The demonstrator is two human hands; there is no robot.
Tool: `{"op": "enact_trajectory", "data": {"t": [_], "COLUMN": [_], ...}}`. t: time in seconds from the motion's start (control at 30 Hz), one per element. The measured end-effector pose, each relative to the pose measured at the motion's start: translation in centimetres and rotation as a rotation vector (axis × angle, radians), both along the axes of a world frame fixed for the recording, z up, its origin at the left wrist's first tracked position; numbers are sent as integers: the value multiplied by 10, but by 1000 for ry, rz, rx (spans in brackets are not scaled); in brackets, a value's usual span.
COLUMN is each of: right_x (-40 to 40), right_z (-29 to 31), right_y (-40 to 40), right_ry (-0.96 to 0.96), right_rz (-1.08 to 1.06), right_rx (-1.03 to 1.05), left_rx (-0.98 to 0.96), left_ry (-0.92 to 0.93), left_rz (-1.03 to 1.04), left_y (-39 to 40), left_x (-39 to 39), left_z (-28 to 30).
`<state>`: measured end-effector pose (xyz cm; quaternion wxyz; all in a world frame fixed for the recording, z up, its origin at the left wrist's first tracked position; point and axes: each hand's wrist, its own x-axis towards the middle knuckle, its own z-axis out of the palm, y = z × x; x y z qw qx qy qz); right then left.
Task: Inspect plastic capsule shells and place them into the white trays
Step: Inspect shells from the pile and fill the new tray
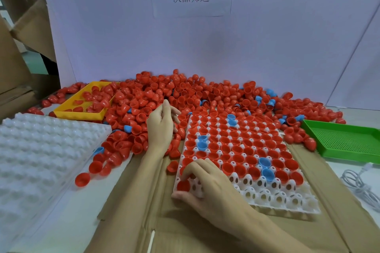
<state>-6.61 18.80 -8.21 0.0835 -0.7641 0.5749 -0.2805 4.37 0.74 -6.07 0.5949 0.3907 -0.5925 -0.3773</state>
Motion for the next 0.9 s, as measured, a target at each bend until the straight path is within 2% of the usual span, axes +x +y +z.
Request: {"op": "enact_trajectory", "data": {"t": [0.27,0.5,0.6,0.77,0.9], "right_x": [-2,-22,-53,-139,-191], "right_z": [3,21,38,57,45], "right_y": [-2,-1,-15,-41,-45], "right_ry": [-15,-197,-287,-310,-485], "right_rz": [21,0,-45,-224,-330], "right_rx": [10,-71,-78,-54,-160], "left_rx": [-10,-5,7,6,-58], "left_ry": [-33,-50,-52,-136,-280], "left_rz": [-10,7,10,81,158], "left_y": [-1,-1,-1,-3,-11], "left_x": [-1,0,1,3,4], "left_z": [-2,-4,-5,-11,-15]}}
